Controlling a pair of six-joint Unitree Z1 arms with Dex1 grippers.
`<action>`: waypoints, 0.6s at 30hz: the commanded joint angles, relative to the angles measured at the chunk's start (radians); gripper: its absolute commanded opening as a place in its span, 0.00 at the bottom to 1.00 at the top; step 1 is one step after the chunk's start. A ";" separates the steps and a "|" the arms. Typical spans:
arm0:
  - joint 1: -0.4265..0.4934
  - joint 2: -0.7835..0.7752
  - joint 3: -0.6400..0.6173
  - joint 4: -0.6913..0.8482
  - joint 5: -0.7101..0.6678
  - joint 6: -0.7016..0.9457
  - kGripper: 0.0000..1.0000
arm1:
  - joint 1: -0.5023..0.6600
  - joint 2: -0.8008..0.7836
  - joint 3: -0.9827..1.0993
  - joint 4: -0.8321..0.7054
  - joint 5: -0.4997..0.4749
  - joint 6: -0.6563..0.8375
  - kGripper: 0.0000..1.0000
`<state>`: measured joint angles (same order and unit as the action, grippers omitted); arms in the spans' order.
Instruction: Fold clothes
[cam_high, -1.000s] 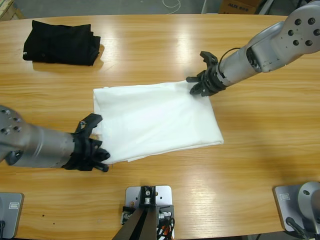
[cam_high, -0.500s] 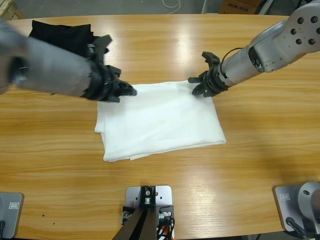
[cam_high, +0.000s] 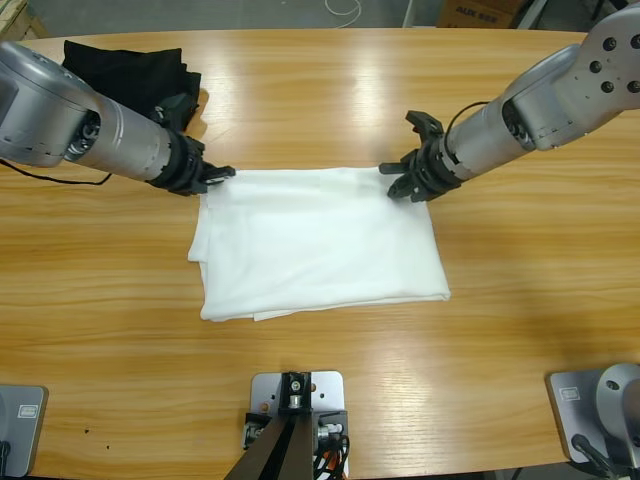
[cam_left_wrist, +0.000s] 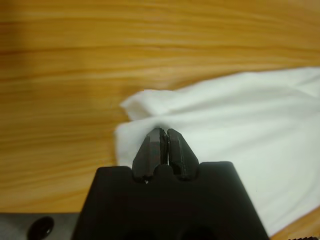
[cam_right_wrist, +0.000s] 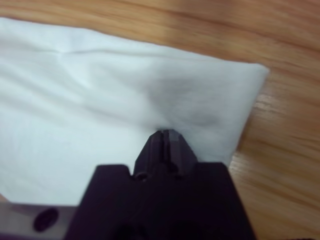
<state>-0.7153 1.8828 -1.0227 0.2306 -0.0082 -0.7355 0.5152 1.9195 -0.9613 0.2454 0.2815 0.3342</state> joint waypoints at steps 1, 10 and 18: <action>0.044 0.057 0.132 -0.058 0.037 0.001 0.00 | 0.011 -0.006 0.036 0.026 -0.019 -0.014 0.00; 0.171 -0.280 0.130 -0.070 0.025 0.073 0.00 | 0.011 -0.047 0.036 0.049 -0.030 -0.023 0.00; -0.085 -0.229 0.065 -0.028 0.003 0.091 0.00 | 0.011 -0.086 0.032 0.070 -0.039 -0.023 0.00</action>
<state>-0.6113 1.5912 -0.9313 0.1824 0.0123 -0.6592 0.5163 1.8918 -0.9536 0.2859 0.2666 0.3294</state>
